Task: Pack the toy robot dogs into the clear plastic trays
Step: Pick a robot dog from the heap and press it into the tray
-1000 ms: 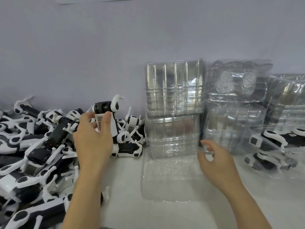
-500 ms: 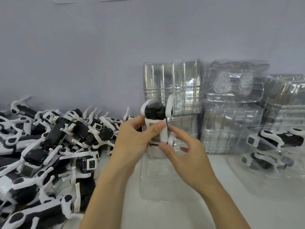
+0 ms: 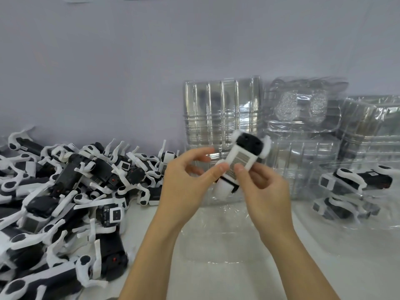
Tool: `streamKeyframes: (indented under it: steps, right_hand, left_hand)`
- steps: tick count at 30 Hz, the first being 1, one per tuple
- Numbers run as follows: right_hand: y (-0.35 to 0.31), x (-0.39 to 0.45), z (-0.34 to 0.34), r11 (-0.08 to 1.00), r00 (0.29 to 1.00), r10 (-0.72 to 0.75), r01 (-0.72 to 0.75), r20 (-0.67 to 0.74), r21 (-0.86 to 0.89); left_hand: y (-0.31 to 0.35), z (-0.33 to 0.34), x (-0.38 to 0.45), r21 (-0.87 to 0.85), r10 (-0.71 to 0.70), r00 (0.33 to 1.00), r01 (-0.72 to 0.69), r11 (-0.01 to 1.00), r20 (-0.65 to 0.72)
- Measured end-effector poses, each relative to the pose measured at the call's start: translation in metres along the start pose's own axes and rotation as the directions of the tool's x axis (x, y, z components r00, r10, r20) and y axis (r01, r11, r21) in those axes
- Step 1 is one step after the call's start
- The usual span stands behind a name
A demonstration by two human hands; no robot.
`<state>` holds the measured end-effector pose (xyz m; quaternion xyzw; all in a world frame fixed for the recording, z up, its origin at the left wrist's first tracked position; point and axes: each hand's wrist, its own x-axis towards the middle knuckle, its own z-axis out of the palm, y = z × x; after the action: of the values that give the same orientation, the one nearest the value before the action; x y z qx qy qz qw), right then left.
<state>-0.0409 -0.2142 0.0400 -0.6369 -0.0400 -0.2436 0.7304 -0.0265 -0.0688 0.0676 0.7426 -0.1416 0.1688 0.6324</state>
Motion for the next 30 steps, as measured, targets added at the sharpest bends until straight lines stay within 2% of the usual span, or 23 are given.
streamKeyframes:
  steps: [1,3,5,6,9,12,14,16,18,20,22,25,28,30]
  right_hand:
    - [-0.001,0.001,-0.002,0.995,0.997,0.070,-0.067,-0.038,0.077]
    - [-0.003,0.003,-0.002,0.953,0.976,0.209,-0.189,-0.060,0.235]
    - [-0.006,0.003,0.002,0.904,0.952,0.302,-0.274,-0.036,0.329]
    - [-0.007,0.002,0.005,0.883,0.941,0.338,-0.316,-0.001,0.347]
    - [-0.009,-0.002,0.012,0.842,0.911,0.383,-0.413,0.154,0.348]
    - [-0.014,0.000,0.007,0.879,0.899,0.392,-0.429,0.198,0.210]
    - [-0.018,0.003,0.000,0.945,0.934,0.323,-0.327,0.153,0.003]
    - [-0.019,0.006,-0.007,0.964,0.992,0.090,-0.065,0.090,-0.257]
    - [-0.018,0.008,-0.011,0.869,0.979,-0.171,0.204,0.114,-0.450]
    - [-0.013,0.010,-0.012,0.742,0.941,-0.236,0.335,0.242,-0.581]
    - [-0.005,0.013,-0.011,0.664,0.920,-0.158,0.367,0.357,-0.652]
    - [0.004,0.017,-0.010,0.591,0.911,-0.146,0.393,0.385,-0.704]
    - [0.009,0.022,-0.014,0.607,0.918,-0.159,0.382,0.364,-0.697]
    - [0.013,0.026,-0.020,0.645,0.929,-0.177,0.358,0.324,-0.675]
  left_hand:
    - [-0.003,-0.004,0.001,0.075,0.014,1.000,-0.015,0.997,0.016]
    - [-0.006,-0.008,0.000,0.168,0.002,0.986,-0.030,0.985,0.166]
    - [-0.010,-0.005,-0.002,0.162,0.005,0.958,-0.054,0.985,0.285]
    - [-0.012,-0.002,-0.003,0.133,0.028,0.958,-0.068,0.989,0.284]
    - [-0.016,0.002,-0.002,0.035,0.111,0.979,-0.119,0.992,0.171]
    - [-0.019,-0.004,0.001,-0.048,0.062,0.998,-0.062,0.997,-0.014]
    - [-0.023,-0.011,0.002,-0.068,0.007,0.993,-0.015,0.998,-0.121]
    - [-0.025,-0.017,0.004,-0.087,-0.063,0.987,0.051,0.995,-0.146]
    - [-0.026,-0.021,0.004,-0.120,-0.127,0.985,0.114,0.986,-0.114]
    - [-0.026,-0.023,0.004,-0.117,-0.159,0.986,0.152,0.981,-0.053]
    - [-0.025,-0.020,0.003,-0.093,-0.162,0.987,0.164,0.982,0.024]
    - [-0.024,-0.012,0.002,-0.042,-0.127,0.987,0.131,0.990,0.098]
    - [-0.023,-0.009,0.002,-0.001,-0.143,0.979,0.144,0.990,0.145]
    - [-0.028,-0.013,0.003,0.024,-0.194,0.979,0.193,0.981,0.070]
